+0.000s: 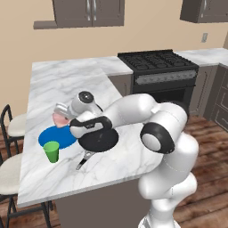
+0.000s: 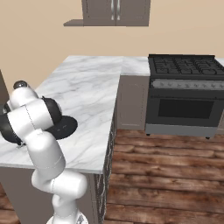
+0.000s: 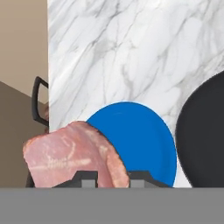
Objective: Pick up the pan with the steak in it and place it on the dining table. Then place the steak on the plate.
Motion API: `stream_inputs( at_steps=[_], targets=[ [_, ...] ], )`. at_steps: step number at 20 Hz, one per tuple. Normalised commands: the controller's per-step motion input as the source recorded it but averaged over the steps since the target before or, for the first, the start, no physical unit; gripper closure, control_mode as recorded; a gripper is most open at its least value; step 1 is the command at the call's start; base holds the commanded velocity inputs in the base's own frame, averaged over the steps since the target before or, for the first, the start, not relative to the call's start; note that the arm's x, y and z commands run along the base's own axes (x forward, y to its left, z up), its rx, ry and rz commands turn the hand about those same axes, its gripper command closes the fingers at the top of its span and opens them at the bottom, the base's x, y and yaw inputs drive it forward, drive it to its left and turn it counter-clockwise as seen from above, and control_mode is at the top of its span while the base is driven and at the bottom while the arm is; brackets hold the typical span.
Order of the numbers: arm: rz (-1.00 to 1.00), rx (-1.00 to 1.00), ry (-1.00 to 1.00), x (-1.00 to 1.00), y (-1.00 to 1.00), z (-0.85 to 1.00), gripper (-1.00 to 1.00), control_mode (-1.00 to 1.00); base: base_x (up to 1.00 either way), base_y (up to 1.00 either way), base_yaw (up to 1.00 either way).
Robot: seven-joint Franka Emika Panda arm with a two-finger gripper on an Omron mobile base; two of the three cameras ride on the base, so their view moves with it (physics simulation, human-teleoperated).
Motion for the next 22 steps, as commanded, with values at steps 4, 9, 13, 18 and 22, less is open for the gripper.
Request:
stream_inputs(
  at_steps=[4,9,13,18,22],
  targets=[
    [-0.01,-0.01,0.05,0.07,0.20,-0.15,1.00,-1.00,0.00,0.00,0.00],
    [0.00,0.00,0.01,0.00,0.03,-0.02,1.00,-1.00,0.00,0.00,0.00],
    [0.00,-0.01,0.02,0.04,0.06,-0.11,1.00,-1.00,0.00,0.00,0.00],
    [-0.02,-0.04,0.05,0.27,0.09,-0.18,1.00,-1.00,0.00,0.00,0.00],
    [-0.03,-0.03,0.06,0.32,0.10,-0.15,1.00,-1.00,0.00,0.00,0.00]
  ],
)
